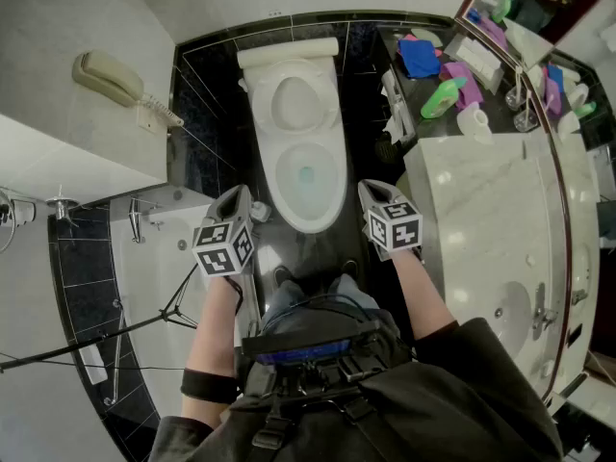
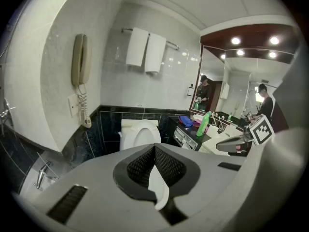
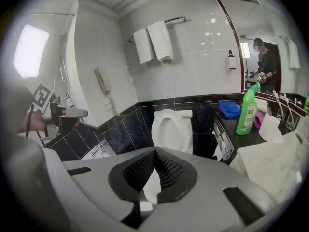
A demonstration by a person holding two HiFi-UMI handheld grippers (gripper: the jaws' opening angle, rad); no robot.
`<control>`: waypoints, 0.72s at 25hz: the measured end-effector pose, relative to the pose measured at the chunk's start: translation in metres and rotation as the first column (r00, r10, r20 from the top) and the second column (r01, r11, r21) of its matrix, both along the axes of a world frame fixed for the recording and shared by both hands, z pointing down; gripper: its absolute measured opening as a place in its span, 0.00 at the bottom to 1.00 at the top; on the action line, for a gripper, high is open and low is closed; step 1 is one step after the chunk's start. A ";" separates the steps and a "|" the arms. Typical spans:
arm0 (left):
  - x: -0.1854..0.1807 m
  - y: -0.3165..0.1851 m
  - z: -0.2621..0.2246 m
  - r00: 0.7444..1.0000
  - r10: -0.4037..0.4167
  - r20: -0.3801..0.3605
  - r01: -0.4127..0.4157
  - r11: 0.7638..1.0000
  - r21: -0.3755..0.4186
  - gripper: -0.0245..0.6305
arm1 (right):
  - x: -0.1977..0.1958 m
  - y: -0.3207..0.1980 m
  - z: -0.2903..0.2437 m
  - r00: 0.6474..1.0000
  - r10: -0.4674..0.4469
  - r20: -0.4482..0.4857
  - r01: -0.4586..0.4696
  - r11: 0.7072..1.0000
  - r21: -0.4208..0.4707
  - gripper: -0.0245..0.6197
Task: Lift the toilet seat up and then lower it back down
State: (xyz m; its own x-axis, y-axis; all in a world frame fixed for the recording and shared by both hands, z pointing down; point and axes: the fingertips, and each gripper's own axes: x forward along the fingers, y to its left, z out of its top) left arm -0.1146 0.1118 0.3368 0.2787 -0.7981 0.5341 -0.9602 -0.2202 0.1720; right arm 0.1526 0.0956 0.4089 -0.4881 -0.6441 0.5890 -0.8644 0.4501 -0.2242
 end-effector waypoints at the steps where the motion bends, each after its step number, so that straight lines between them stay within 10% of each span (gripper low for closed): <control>1: -0.008 0.003 0.003 1.000 -0.005 0.011 0.005 1.000 -0.003 0.05 | -0.010 -0.001 -0.003 1.000 -0.009 0.002 0.009 1.000 0.006 0.04; 18: -0.060 0.031 0.030 0.998 -0.061 0.035 0.062 0.998 -0.020 0.05 | -0.128 -0.003 -0.056 0.984 -0.157 0.080 0.146 0.982 0.123 0.04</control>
State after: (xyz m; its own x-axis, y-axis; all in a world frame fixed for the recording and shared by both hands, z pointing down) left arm -0.1748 0.1427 0.3667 0.2106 -0.8019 0.5591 -0.9772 -0.1574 0.1424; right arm 0.0249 0.0931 0.3528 -0.6326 -0.6199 0.4642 -0.7629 0.6020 -0.2357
